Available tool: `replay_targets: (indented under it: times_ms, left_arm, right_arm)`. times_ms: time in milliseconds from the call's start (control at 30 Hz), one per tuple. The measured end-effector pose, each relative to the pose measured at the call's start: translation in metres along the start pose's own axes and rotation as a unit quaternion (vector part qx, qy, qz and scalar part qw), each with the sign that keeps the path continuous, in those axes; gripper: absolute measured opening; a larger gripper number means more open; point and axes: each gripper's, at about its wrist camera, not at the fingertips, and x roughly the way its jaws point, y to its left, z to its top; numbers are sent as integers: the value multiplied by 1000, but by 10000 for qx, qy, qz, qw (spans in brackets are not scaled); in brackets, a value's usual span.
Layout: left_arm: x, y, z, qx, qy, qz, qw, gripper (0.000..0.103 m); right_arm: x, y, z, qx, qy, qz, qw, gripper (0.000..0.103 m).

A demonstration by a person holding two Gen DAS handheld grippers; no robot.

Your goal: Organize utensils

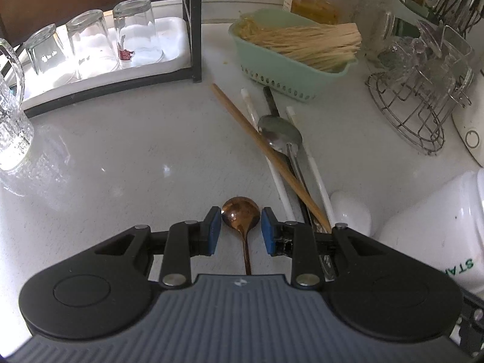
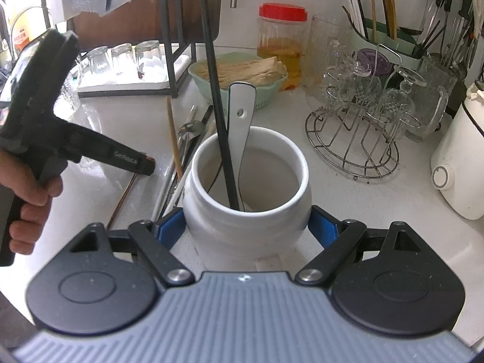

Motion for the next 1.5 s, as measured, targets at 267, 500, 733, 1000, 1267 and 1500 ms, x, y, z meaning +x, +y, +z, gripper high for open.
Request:
replay_targets:
  times_ms: [267, 500, 733, 1000, 1267, 1500]
  left_arm:
    - [3, -1, 8, 60, 126, 105, 9998, 33]
    - [2, 3, 11, 47, 210, 4, 9998, 32]
    - [-18, 5, 13, -49, 164, -203, 9996, 32]
    - [-41, 7, 8, -97, 165, -385, 9991, 32]
    - [-75, 10, 1, 16, 60, -634, 9980, 32]
    - [-104, 13, -4, 94, -69, -800, 9967, 1]
  right_arm:
    - [0, 0, -1, -100, -30, 46, 9999, 89]
    - [2, 1, 1, -75, -6, 17, 10000, 89]
    - [5, 6, 1, -174, -85, -58, 9998, 90]
    - [7, 7, 7, -144, 77, -106, 9998, 90]
    - [8, 12, 6, -162, 61, -226, 9996, 90]
    - [9, 14, 6, -146, 34, -286, 9995, 90]
